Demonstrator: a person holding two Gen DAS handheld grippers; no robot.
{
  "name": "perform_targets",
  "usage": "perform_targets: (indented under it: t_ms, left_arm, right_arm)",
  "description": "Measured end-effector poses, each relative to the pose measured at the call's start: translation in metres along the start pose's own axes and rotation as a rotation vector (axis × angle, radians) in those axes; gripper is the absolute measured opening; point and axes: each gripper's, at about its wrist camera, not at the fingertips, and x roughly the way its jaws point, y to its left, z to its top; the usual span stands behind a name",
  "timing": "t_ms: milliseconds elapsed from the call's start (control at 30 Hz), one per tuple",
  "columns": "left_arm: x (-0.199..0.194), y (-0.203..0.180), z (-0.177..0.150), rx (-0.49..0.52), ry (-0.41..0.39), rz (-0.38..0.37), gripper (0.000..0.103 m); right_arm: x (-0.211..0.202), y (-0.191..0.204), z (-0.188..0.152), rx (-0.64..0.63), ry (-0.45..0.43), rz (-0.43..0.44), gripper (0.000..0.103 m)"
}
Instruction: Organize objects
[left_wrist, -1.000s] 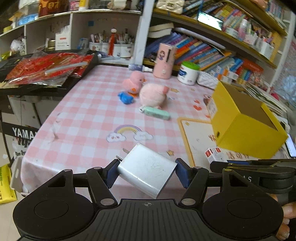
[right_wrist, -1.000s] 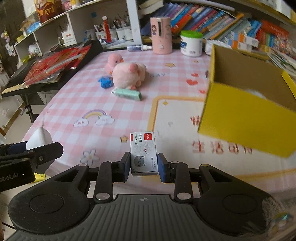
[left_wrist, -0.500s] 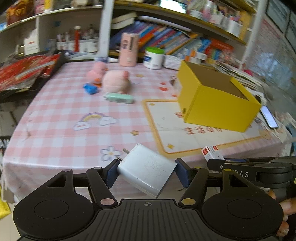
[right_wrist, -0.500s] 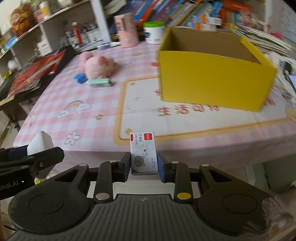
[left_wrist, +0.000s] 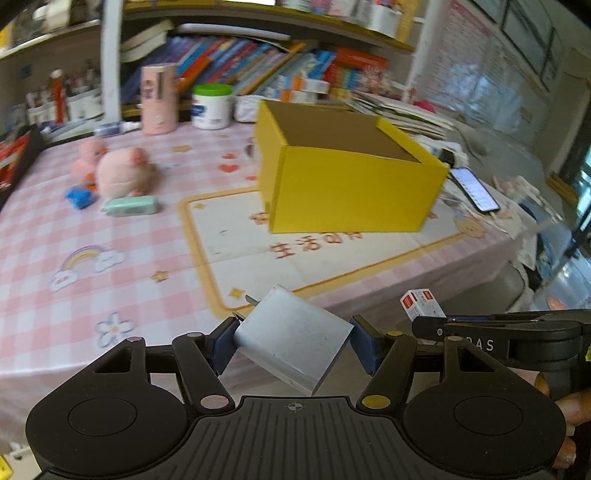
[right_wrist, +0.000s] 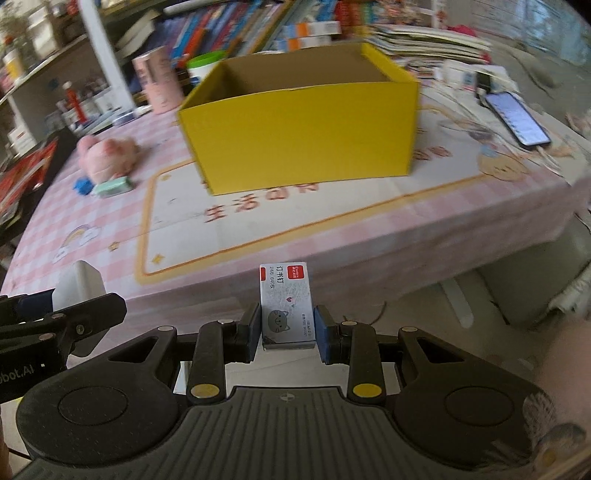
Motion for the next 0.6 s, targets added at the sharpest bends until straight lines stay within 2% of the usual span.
perform_targets:
  t_ms: [267, 600]
  left_arm:
    - [0.016, -0.024, 0.012, 0.06, 0.009, -0.045, 0.064]
    - [0.027, -0.03, 0.033, 0.061, -0.034, -0.047, 0.064]
  right_arm:
    - [-0.001, -0.029, 0.005, 0.065, -0.006, -0.043, 0.028]
    - [0.009, -0.04, 0.027, 0.051, -0.024, -0.043, 0.028]
